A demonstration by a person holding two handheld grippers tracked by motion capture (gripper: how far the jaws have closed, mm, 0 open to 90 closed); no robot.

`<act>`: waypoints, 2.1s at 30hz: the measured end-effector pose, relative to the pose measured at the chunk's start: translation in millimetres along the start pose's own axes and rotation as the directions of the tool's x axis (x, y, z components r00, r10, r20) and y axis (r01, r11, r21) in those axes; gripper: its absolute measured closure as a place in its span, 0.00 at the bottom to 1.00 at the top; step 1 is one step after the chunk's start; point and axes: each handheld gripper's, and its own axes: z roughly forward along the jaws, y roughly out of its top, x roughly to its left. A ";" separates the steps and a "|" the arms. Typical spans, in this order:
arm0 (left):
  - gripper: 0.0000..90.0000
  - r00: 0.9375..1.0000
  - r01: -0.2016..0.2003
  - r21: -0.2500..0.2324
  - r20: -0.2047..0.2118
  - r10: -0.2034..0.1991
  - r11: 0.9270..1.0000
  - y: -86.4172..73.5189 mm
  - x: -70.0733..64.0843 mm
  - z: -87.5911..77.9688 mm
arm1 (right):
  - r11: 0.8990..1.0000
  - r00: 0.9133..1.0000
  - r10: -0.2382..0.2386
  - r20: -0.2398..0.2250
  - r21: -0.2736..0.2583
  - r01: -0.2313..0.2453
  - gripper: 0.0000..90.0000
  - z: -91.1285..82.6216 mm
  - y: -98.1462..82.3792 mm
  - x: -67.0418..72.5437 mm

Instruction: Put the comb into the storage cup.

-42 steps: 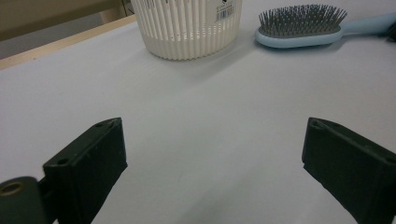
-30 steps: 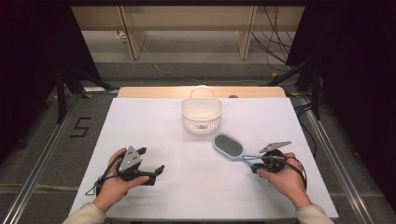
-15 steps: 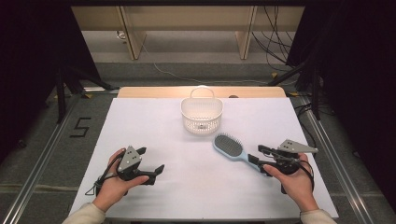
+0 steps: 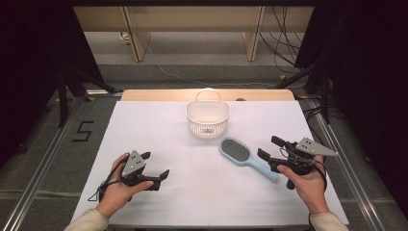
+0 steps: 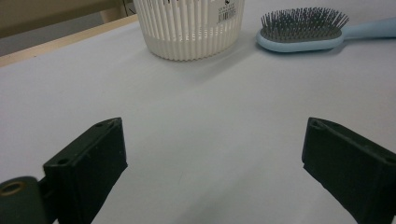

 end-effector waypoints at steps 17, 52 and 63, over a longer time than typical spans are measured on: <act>0.07 1.000 0.001 0.002 0.002 -0.001 1.000 0.1 0.2 0.6 | 0.996 0.996 -0.088 0.021 0.027 0.088 0.18 27.2 24.7 -2.9; 0.07 1.000 -0.002 0.003 0.004 0.002 1.000 0.2 0.2 1.2 | 0.873 0.989 -0.143 -0.043 0.465 0.147 0.20 62.0 16.6 -21.4; 0.07 1.000 -0.001 0.002 0.006 0.001 1.000 0.2 0.2 1.2 | 0.794 0.984 -0.153 -0.095 0.581 0.180 0.20 68.2 7.3 -20.7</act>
